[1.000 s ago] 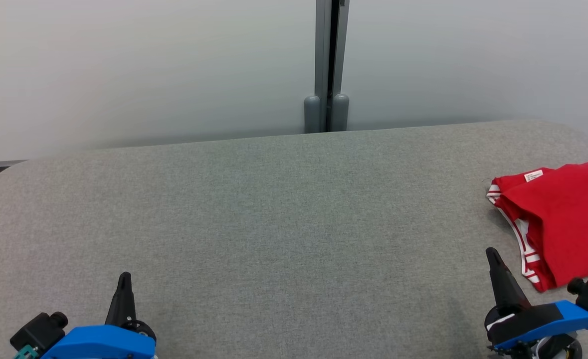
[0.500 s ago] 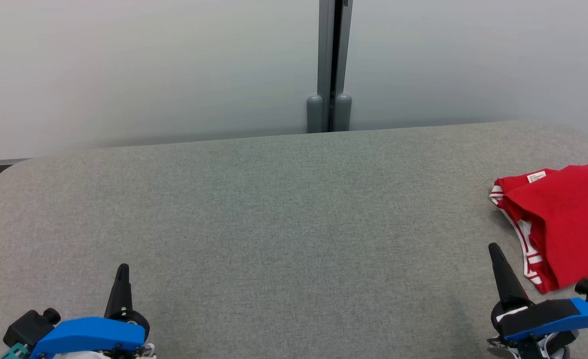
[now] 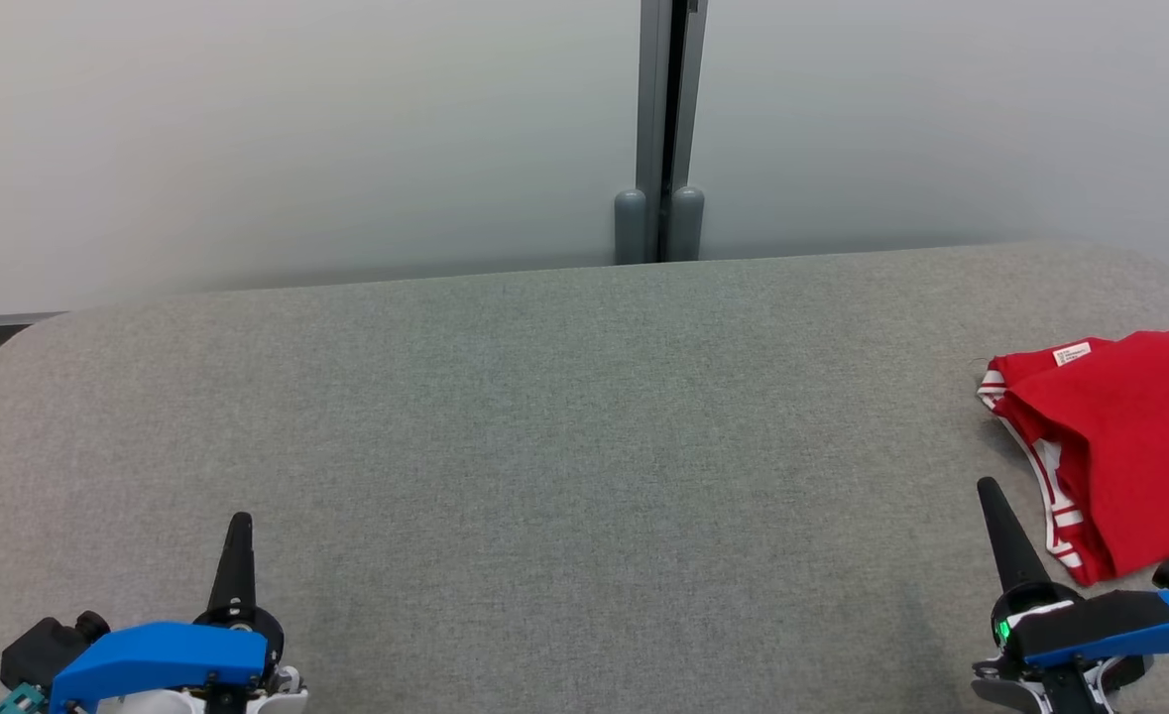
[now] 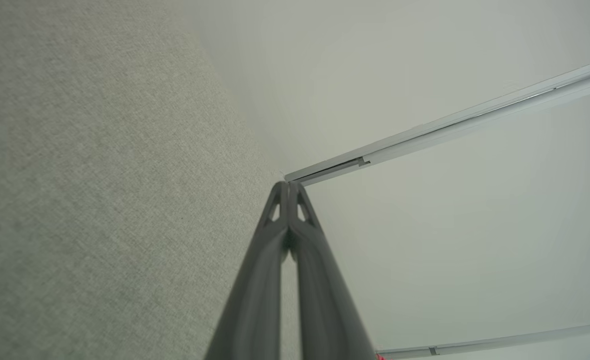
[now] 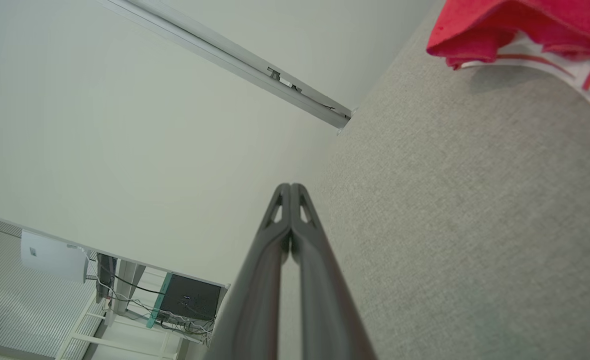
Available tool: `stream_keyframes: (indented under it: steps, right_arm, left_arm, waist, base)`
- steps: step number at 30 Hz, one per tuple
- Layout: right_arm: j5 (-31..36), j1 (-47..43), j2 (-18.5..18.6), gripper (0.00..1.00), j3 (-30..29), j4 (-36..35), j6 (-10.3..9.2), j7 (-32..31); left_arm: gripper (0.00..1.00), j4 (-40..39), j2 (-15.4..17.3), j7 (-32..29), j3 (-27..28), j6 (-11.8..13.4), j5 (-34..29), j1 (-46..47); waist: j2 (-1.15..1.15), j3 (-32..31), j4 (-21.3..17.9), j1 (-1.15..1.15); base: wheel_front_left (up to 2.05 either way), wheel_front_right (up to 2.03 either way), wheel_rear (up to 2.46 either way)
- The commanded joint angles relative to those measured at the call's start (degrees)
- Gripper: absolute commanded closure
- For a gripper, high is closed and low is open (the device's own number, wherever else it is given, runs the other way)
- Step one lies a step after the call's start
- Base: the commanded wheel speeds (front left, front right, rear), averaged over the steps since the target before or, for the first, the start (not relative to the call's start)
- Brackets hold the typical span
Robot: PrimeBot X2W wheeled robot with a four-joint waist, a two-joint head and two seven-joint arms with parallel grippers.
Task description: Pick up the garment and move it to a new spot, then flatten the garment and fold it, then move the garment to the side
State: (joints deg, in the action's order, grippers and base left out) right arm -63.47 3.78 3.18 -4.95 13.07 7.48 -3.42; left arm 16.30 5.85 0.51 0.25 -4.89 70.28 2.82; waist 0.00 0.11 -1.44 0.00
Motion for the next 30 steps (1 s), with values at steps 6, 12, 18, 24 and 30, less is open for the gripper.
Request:
stream_keyframes:
  steps: [6, 12, 18, 24, 30]
  right_arm:
    - [-4.42, 1.48, -0.06, 1.00, -0.39, -0.20, 0.02, -0.46]
    - [-7.81, 1.69, -0.10, 1.00, -0.57, -0.04, 0.02, -0.88]
    - [-11.06, 1.95, -0.13, 1.00, -0.74, 0.10, 0.02, -1.20]
    - [-14.13, 2.16, -0.17, 1.00, -0.90, 0.25, 0.02, -1.58]
    - [-17.07, 2.14, -0.20, 1.00, -1.06, 0.40, 0.02, -1.92]
  left_arm:
    - [1.00, -0.91, -0.24, -1.11, 1.27, -0.63, 3.38, 1.73]
    - [1.00, -1.12, -0.66, -1.98, 2.09, -0.90, 5.95, 2.07]
    - [1.00, -1.32, -1.06, -2.80, 2.66, -1.22, 8.47, 2.36]
    - [1.00, -1.50, -1.41, -3.54, 3.40, -1.49, 10.80, 2.59]
    - [1.00, -1.65, -1.68, -4.30, 4.05, -1.75, 12.99, 2.81]
  waist:
    - [0.00, 0.01, 0.15, 0.00]
    - [0.00, 0.01, 0.30, 0.00]
    - [0.00, 0.02, 0.44, 0.00]
    - [0.00, 0.03, 0.59, 0.00]
    - [0.00, 0.03, 0.74, 0.00]
  base:
    - [0.00, 0.00, 0.00]
    - [0.00, 0.00, 0.00]
    - [0.00, 0.00, 0.00]
    - [0.00, 0.00, 0.00]
    - [0.00, 0.00, 0.00]
